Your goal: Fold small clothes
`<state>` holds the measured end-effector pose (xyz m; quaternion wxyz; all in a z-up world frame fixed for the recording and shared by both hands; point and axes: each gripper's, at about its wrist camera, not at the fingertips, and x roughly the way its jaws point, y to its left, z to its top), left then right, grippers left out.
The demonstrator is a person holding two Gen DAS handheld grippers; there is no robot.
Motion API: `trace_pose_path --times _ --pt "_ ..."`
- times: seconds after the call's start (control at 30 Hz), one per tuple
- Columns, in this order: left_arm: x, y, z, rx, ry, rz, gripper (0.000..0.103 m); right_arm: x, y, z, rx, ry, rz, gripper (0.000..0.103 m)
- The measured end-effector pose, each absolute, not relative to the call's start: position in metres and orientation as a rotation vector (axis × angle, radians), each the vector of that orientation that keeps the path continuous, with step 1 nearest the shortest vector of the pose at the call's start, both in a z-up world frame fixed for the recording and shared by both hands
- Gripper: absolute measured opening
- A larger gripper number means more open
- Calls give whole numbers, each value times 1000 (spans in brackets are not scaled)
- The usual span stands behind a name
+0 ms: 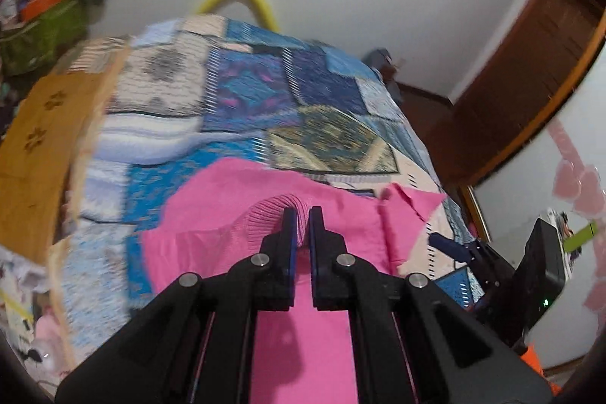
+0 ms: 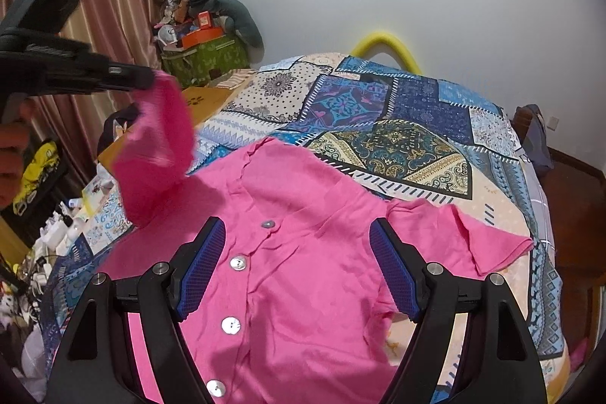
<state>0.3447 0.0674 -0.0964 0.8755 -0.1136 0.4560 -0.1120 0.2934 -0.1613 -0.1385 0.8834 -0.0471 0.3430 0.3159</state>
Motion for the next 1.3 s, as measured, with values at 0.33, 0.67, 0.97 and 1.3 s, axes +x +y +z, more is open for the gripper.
trace_pose_path --times 0.33,0.67,0.97,1.3 --pt "378 30 -143 -47 1034 -210 28 308 -179 -155 -81 771 642 76" --pt "353 161 -212 -16 1130 193 50 326 -221 -178 -67 837 530 76" --pt "347 196 -254 -298 1183 130 37 331 -251 -200 -34 924 448 76" --pt "355 174 -236 -33 1128 197 4 338 -285 -182 -6 897 397 76"
